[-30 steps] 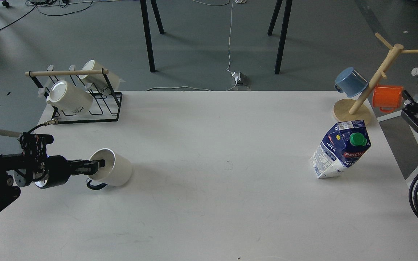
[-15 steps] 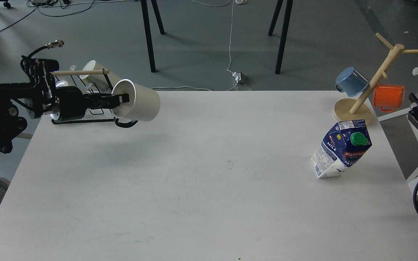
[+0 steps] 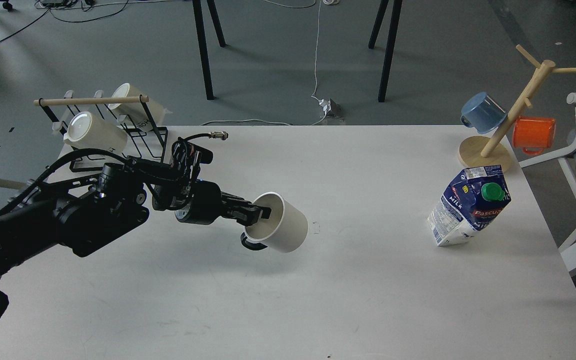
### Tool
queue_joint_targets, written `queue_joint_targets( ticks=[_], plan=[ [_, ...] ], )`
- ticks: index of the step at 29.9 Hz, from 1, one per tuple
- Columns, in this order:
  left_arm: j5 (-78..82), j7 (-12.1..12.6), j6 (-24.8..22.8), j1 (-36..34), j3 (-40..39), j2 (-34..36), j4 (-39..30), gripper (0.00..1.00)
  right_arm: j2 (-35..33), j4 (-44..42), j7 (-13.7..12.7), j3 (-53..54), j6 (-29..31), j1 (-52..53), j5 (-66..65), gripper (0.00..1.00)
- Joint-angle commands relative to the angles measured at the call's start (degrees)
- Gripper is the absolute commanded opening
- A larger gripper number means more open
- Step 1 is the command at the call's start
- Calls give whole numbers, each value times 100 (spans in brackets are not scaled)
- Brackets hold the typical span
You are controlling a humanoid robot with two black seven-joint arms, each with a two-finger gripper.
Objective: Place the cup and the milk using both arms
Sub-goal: 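Carry the mug toward the table center and set it down upright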
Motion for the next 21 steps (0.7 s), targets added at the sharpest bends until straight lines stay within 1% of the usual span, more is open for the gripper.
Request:
queue_joint_targets(
  ticks=[1, 11, 16, 21],
  plan=[
    [15, 0, 1, 133, 17, -172, 55, 0, 7, 7, 0, -4, 0, 1, -1, 98],
    [156, 0, 19, 186, 43, -612, 530, 4, -2, -1, 0, -4, 0, 1, -1, 98],
    [165, 0, 28, 229, 43, -604, 592, 10, -2, -1, 0, -4, 0, 1, -1, 98],
    [156, 0, 28, 300, 43, -560, 592, 12, -2, -1, 0, -13, 0, -8, -1, 98]
  ],
)
